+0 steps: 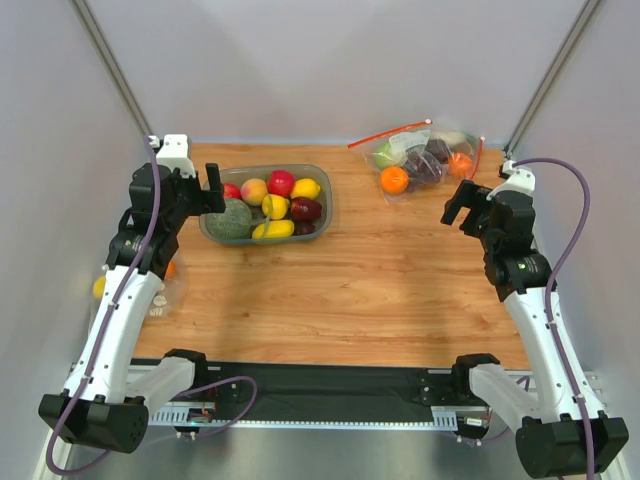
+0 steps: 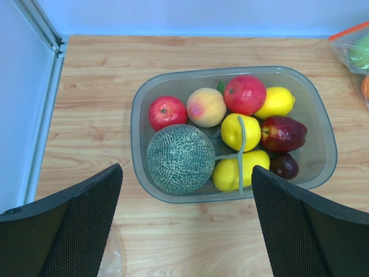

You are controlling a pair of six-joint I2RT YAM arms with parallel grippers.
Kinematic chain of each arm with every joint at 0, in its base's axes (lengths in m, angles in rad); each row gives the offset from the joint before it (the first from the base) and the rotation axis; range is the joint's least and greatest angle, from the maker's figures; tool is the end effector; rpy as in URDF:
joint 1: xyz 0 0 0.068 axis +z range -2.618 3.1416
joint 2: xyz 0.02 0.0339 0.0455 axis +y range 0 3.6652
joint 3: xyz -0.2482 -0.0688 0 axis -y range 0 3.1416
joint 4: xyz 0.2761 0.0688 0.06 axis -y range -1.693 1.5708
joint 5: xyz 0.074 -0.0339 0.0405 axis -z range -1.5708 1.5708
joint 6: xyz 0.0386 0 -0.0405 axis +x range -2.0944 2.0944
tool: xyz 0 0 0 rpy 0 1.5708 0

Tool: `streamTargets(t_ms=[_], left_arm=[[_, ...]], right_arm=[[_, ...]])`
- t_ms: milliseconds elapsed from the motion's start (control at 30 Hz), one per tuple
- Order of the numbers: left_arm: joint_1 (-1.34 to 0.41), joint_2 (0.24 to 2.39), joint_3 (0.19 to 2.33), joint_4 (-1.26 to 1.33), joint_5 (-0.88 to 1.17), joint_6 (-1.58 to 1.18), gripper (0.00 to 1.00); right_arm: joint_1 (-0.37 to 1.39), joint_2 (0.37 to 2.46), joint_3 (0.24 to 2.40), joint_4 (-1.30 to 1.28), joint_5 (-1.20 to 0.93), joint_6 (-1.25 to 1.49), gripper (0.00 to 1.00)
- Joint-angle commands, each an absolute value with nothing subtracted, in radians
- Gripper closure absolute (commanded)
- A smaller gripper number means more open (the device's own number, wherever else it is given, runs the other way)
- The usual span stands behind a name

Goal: Open the zip-top bag and remove the fake food

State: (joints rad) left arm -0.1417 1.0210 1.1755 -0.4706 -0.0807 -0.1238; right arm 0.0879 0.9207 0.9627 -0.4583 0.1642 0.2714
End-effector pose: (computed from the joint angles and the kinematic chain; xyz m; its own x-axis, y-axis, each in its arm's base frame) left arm 0.2586 -0.0338 0.3919 -0.3134 -0.0796 -0.9463 0.0264 0.9954 -0.0925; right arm 0.2452 0.0153 0.3373 -0.3714 0.2328 -0.8988 0.1680 0.9689 0.1815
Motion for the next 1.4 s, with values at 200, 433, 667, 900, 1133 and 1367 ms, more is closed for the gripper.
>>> streamTargets(t_ms=[200, 433, 667, 900, 1133, 1367], left_arm=[[-0.138, 1.008, 1.184, -0.433, -0.081, -0.1, 0.01], [-0.138, 0.994, 1.163, -0.408, -0.071, -0.098, 0.01], [-0.138, 0.977, 1.144, -0.391, -0.009, -0.094, 0.01], [-0.138, 0.976, 1.132, -0.379, 0.049, -0.086, 0.01], [-0.138, 0.974, 1.132, -0.38, 0.058, -0.077, 0.01], [-0.138, 0.976, 1.131, -0.38, 0.074, -0.077, 0.01]], right_arm=[[0.084, 0.91, 0.98, -0.463, 0.187, 0.244, 0.0], [0.083, 0.926, 0.989, -0.456, 0.201, 0.235, 0.0], [0.083, 1.055, 1.049, -0.405, 0.195, 0.224, 0.0], [0.078, 1.41, 1.207, -0.296, 0.161, 0.227, 0.0], [0.08, 1.763, 1.454, -0.299, 0.057, 0.334, 0.04], [0.089, 1.94, 1.542, -0.275, -0.017, 0.515, 0.07]])
